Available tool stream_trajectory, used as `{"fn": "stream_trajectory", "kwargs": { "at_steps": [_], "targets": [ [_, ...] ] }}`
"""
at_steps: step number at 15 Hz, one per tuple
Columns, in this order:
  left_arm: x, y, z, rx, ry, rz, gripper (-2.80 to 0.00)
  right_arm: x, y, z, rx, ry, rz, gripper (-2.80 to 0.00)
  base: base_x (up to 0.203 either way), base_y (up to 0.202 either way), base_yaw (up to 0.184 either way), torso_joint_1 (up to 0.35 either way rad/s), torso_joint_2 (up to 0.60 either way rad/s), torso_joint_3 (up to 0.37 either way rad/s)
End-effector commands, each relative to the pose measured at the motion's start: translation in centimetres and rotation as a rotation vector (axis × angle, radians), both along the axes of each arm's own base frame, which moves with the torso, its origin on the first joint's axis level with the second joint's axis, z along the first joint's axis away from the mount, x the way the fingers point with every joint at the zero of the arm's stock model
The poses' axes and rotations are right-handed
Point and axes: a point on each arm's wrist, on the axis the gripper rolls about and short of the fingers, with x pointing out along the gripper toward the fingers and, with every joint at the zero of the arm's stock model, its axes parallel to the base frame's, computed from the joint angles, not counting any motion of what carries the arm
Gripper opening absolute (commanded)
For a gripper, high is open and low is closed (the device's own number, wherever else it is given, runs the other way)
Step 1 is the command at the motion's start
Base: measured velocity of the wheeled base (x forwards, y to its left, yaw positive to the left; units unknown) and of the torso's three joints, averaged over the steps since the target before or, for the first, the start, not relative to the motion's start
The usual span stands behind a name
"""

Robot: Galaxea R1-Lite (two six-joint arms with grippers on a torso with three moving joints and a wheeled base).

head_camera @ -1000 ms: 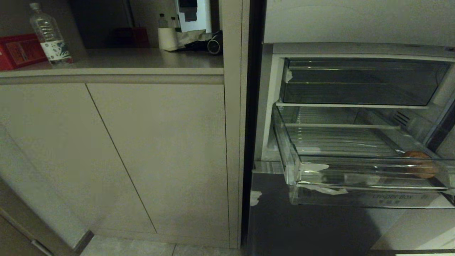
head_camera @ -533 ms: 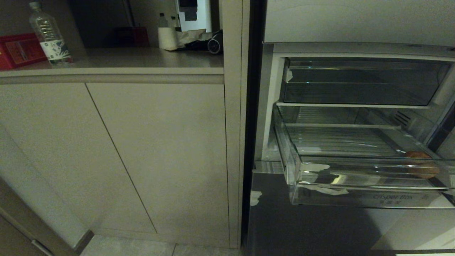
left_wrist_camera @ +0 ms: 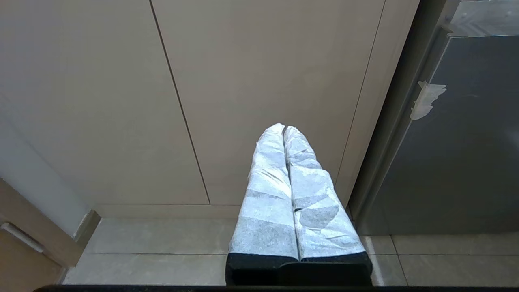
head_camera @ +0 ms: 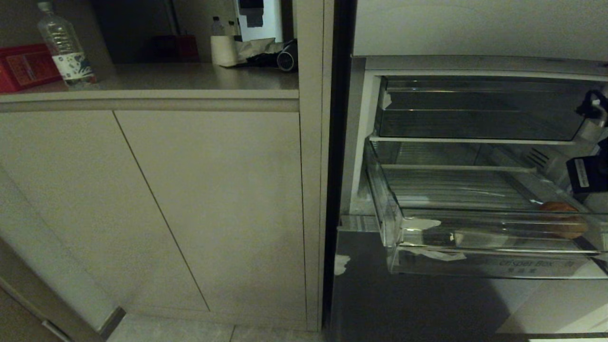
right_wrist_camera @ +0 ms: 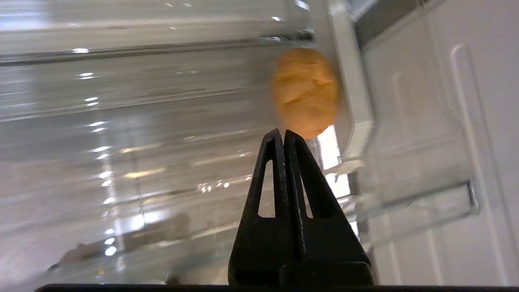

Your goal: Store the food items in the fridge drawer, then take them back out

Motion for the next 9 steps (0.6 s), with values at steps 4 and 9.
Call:
{"fn": "stream_trajectory", "kwargs": {
  "at_steps": [4,9],
  "targets": [
    [0.0,0.0,0.0,0.0,0.001,-0.001,-2.8,4.1,-2.6,-1.4,-0.052,0.083,-0.009,-2.8,0.0,0.0,0.0,0.0,0.0,0.0],
    [0.0,0.0,0.0,-0.001,0.001,0.0,-2.8,5.9,-3.4,-2.0,-0.041,0.144,-0.012,-2.8,0.0,0.0,0.0,0.0,0.0,0.0]
  ]
}}
